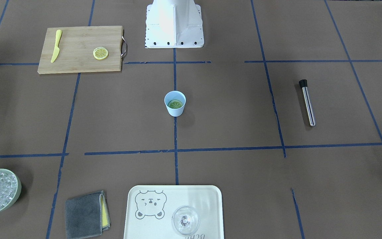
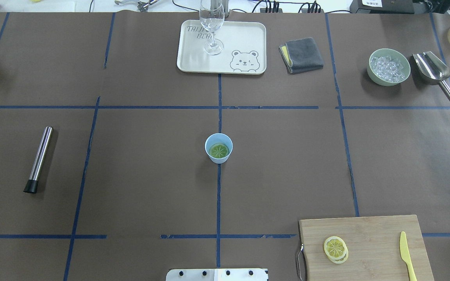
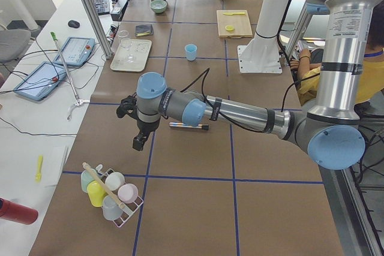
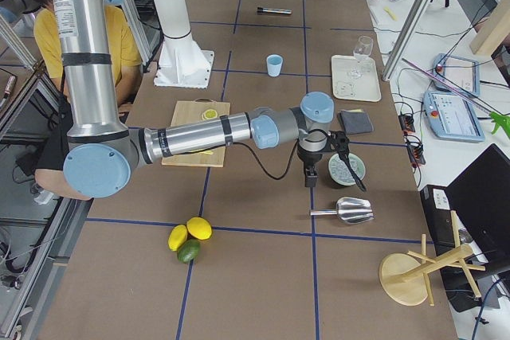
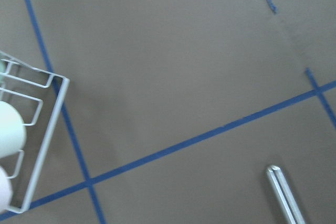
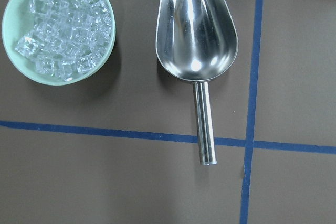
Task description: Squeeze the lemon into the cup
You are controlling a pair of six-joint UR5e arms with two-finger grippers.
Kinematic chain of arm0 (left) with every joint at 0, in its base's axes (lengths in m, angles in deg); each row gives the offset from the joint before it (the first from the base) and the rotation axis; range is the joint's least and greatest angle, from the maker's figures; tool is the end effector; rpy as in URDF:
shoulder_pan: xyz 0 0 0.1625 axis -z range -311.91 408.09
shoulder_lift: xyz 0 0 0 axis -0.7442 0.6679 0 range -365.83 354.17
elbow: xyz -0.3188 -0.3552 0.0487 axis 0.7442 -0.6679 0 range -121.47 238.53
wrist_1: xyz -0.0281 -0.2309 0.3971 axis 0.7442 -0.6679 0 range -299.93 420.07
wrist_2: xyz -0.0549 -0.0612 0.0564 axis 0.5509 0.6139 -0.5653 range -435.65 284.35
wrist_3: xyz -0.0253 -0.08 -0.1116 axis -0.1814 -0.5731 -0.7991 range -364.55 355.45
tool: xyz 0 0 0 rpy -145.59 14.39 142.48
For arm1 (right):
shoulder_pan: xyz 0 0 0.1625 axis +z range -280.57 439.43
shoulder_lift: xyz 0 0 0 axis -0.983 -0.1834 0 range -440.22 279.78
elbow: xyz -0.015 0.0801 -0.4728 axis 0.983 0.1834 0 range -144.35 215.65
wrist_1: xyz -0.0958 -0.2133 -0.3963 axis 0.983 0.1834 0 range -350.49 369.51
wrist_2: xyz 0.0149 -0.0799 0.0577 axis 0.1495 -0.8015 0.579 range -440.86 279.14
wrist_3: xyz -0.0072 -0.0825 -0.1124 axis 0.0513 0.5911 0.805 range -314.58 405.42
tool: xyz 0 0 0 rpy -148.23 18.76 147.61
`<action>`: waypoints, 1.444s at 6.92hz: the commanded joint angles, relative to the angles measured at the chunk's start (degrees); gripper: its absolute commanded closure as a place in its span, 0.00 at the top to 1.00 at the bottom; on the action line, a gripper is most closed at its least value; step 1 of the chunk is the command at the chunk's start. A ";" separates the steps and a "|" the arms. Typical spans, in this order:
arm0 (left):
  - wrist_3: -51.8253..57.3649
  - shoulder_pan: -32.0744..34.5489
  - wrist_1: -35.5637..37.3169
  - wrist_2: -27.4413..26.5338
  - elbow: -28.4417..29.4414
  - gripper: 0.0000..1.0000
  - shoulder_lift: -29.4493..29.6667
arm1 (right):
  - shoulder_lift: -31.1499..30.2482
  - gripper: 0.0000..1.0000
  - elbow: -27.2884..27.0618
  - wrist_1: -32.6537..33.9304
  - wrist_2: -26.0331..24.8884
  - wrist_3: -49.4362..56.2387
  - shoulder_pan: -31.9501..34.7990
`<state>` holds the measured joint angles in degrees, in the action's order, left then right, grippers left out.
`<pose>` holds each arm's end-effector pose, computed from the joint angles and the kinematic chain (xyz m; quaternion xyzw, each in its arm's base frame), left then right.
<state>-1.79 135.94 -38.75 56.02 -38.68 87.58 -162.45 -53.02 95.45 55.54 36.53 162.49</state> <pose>-0.0183 -0.5912 0.6254 0.1597 0.3498 0.0995 0.9177 -0.0427 -0.6174 0.6651 0.0292 -0.4002 -0.0205 0.9157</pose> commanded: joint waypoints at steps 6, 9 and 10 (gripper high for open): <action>-8.04 1.01 -5.30 1.66 2.80 1.00 -2.88 | 0.23 1.00 1.92 -0.59 0.62 0.55 0.53; -7.77 1.10 -2.60 2.10 1.76 1.00 -2.26 | 0.41 1.00 1.83 -0.86 0.10 0.90 -1.75; -7.69 1.10 -2.52 2.10 2.36 1.00 -2.09 | -0.12 1.00 2.00 -0.86 0.18 1.16 -1.76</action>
<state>-9.55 137.04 -41.46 58.07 -36.54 85.36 -162.16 -51.12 94.66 55.75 37.39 161.06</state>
